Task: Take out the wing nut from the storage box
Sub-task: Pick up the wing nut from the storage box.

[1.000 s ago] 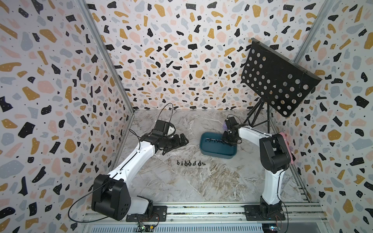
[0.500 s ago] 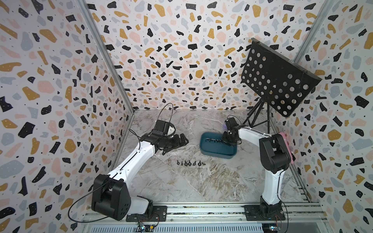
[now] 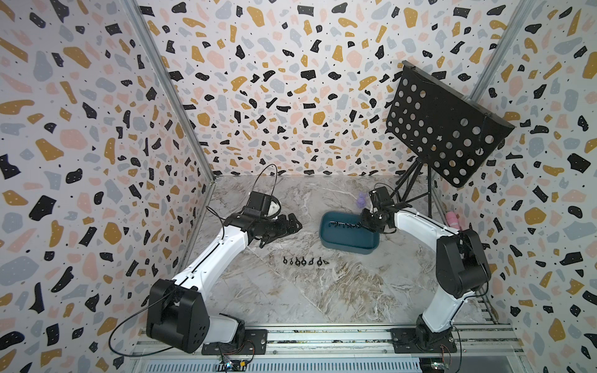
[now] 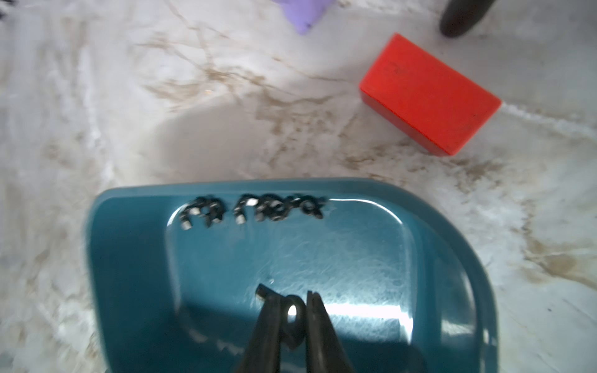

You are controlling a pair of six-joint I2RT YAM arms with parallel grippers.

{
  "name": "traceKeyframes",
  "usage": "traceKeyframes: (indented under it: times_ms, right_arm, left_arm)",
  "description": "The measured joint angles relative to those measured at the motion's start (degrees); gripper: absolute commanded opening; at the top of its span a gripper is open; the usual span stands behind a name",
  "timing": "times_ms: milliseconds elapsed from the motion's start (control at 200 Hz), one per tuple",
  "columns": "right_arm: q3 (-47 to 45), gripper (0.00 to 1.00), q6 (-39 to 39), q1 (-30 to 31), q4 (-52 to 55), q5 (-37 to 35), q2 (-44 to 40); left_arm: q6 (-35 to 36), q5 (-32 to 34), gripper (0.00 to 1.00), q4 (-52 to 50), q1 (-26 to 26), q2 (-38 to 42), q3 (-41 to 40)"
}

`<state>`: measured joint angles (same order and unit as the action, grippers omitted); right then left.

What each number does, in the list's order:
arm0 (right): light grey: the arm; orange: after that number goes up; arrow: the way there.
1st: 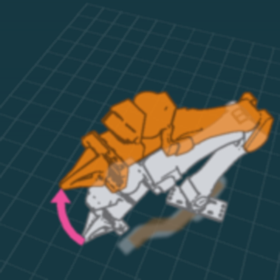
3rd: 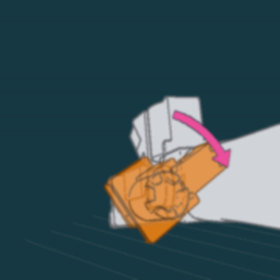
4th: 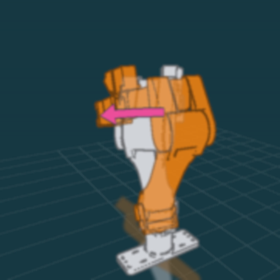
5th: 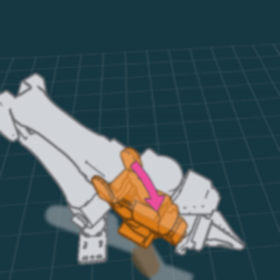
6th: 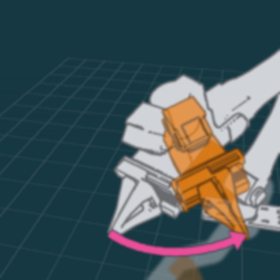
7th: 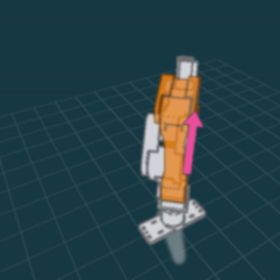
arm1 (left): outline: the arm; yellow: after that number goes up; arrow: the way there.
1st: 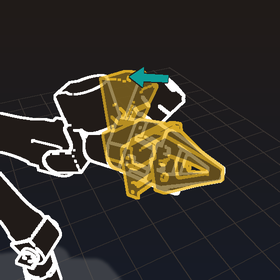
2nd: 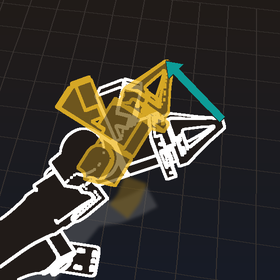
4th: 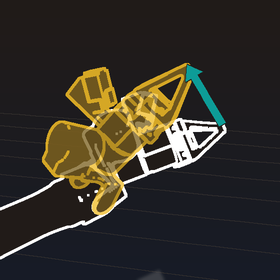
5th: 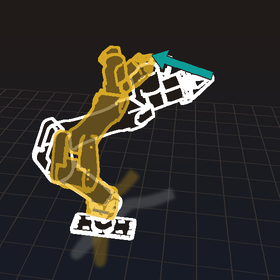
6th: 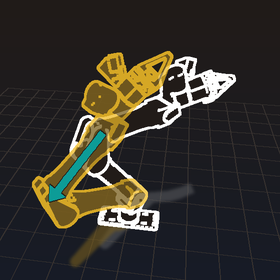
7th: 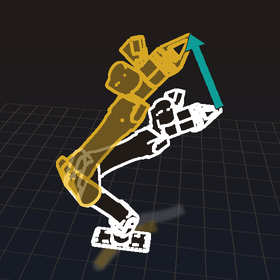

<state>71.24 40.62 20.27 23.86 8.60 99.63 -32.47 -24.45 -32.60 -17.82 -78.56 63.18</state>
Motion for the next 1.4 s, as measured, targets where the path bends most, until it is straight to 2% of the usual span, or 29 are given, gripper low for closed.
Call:
traceKeyframes:
  times_ms: [220, 415, 646, 746, 916, 1071, 1397]
  right_arm:
    - [-1.2, 0.01, -6.3, 0.0, -0.7, 6.8, -5.2]
    - [-1.3, 0.01, -10.2, -0.1, -0.5, 14.2, -9.5]
    - [-1.0, 0.02, -12.3, -0.3, 3.3, 24.5, -10.4]
    - [-0.7, 0.02, -12.6, -0.6, 5.2, 29.1, -10.4]
    - [-0.7, 0.03, -12.5, -1.6, 7.3, 35.4, -10.4]
    - [-0.7, 0.03, -12.5, -2.1, 8.6, 38.4, -10.5]
    - [-0.7, 0.03, -12.5, -2.2, 9.2, 40.0, -10.5]
  left_arm:
    - [1.4, -0.6, 0.75, 0.0, -2.0, 0.0, 1.8]
    - [6.1, 0.6, 0.67, 0.0, -8.5, -2.5, 6.3]
    - [12.8, 3.1, 0.49, 2.3, -16.3, -8.6, 11.8]
    - [14.4, 2.9, 0.39, 4.6, -17.8, -10.3, 12.6]
    - [15.9, 1.2, 0.32, 7.7, -19.4, -12.6, 13.0]
    - [16.9, 0.2, 0.3, 9.4, -20.6, -14.4, 13.7]
    - [16.6, -3.2, 0.15, 11.7, -21.7, -17.4, 16.0]
